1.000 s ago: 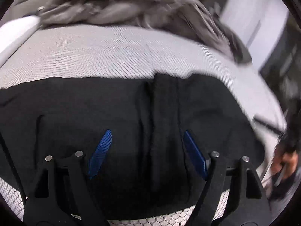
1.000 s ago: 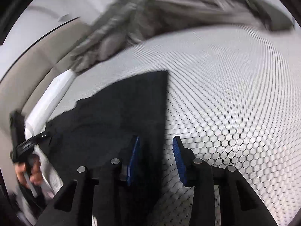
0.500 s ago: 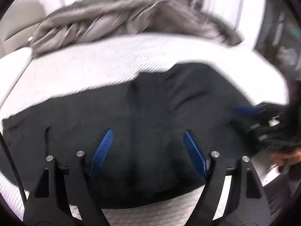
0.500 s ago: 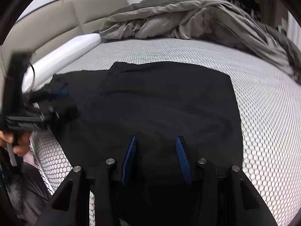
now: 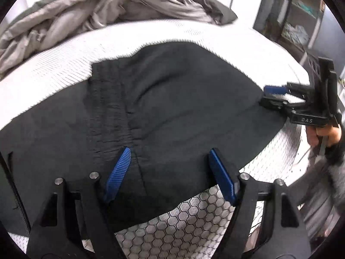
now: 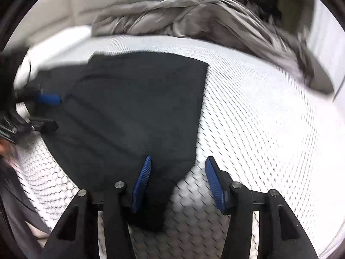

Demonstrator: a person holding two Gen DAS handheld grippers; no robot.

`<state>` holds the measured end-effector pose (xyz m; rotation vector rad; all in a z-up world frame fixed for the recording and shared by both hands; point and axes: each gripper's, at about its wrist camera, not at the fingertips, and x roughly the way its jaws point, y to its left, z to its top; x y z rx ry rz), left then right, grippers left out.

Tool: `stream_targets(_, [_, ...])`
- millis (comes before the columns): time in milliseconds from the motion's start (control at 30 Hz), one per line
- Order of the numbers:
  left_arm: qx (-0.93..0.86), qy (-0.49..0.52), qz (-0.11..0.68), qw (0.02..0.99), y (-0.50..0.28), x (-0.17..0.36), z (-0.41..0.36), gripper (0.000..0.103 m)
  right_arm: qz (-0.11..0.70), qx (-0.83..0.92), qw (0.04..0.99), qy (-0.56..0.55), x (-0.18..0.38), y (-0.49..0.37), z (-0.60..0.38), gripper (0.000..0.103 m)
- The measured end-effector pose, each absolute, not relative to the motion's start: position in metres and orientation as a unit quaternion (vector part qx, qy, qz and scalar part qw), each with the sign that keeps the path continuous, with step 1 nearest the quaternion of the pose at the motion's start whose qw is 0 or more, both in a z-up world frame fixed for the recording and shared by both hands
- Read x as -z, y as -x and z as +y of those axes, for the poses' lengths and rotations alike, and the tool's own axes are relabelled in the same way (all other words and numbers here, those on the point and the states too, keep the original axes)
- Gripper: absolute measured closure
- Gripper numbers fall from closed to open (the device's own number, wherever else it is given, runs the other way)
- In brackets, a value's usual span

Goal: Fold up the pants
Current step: 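Press the folded black pants flat with both open tools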

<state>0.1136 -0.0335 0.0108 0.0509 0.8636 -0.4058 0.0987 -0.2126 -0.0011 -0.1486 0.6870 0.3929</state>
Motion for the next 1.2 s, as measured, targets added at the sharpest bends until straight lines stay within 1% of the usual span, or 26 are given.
stream_targets(133, [0.209,0.010,0.363,0.908,-0.119,-0.036,-0.039,0.029,0.277,-0.224,0.933,0.055,-0.023,-0.088,-0.191,0.051])
stream_targets(233, [0.205,0.007,0.388,0.899,-0.141,-0.028,-0.062,0.030,0.272,-0.251,0.928,0.041,-0.024,-0.100,-0.158,0.052])
stream_targets(267, [0.199,0.002,0.401,0.894,-0.148,-0.022,-0.069,0.032,0.289,-0.254,0.922,0.042,-0.019,-0.110,-0.145,0.053])
stream_targets(300, [0.175,-0.012,0.420,0.890,-0.158,-0.011,-0.072,0.037,0.305,-0.257,0.916,0.044,-0.014,-0.119,-0.135,0.057])
stream_targets(333, [0.162,-0.023,0.427,0.889,-0.161,-0.005,-0.072,0.042,0.324,-0.253,0.910,0.053,-0.006,-0.129,-0.127,0.057])
stream_targets(367, [0.162,-0.029,0.429,0.888,-0.162,-0.002,-0.074,0.043,0.337,-0.248,0.905,0.073,0.002,-0.135,-0.121,0.057])
stream_targets(433, [0.171,-0.028,0.430,0.886,-0.156,0.000,-0.060,0.045,0.327,-0.247,0.906,0.109,0.006,-0.132,-0.122,0.060])
stream_targets(500, [0.180,-0.016,0.431,0.884,-0.148,0.001,-0.045,0.047,0.323,-0.227,0.911,0.120,0.004,-0.129,-0.137,0.060])
stream_targets(567, [0.176,-0.019,0.430,0.885,-0.139,0.001,-0.036,0.048,0.331,-0.194,0.917,0.107,0.007,-0.130,-0.163,0.060])
stream_targets(667, [0.172,-0.014,0.418,0.892,-0.132,-0.011,-0.030,0.047,0.324,-0.199,0.924,0.046,-0.002,-0.123,-0.194,0.059])
stream_targets(800, [0.175,0.017,0.382,0.907,-0.140,-0.039,-0.039,0.047,0.305,-0.218,0.927,0.027,-0.024,-0.123,-0.176,0.059])
stream_targets(867, [0.168,0.014,0.391,0.905,-0.157,-0.040,-0.049,0.047,0.311,-0.233,0.922,0.014,-0.029,-0.137,-0.155,0.059])
stream_targets(933, [0.157,0.005,0.415,0.896,-0.177,-0.029,-0.058,0.047,0.330,-0.247,0.911,0.010,-0.026,-0.153,-0.131,0.059])
stream_targets(1000, [0.145,0.000,0.444,0.884,-0.191,-0.013,-0.062,0.049,0.357,-0.257,0.898,0.024,-0.016,-0.163,-0.113,0.059])
stream_targets(1033, [0.151,-0.003,0.443,0.884,-0.192,-0.008,-0.060,0.051,0.372,-0.250,0.892,0.057,-0.007,-0.167,-0.105,0.059])
stream_targets(1067, [0.160,-0.009,0.439,0.884,-0.189,-0.008,-0.057,0.052,0.371,-0.250,0.891,0.078,-0.003,-0.168,-0.104,0.060])
stream_targets(1100, [0.163,-0.009,0.437,0.885,-0.189,-0.009,-0.053,0.055,0.365,-0.246,0.893,0.098,-0.001,-0.166,-0.107,0.061])
stream_targets(1200, [0.166,0.001,0.431,0.887,-0.176,-0.009,-0.035,0.056,0.355,-0.163,0.912,0.122,-0.004,-0.167,-0.136,0.061])
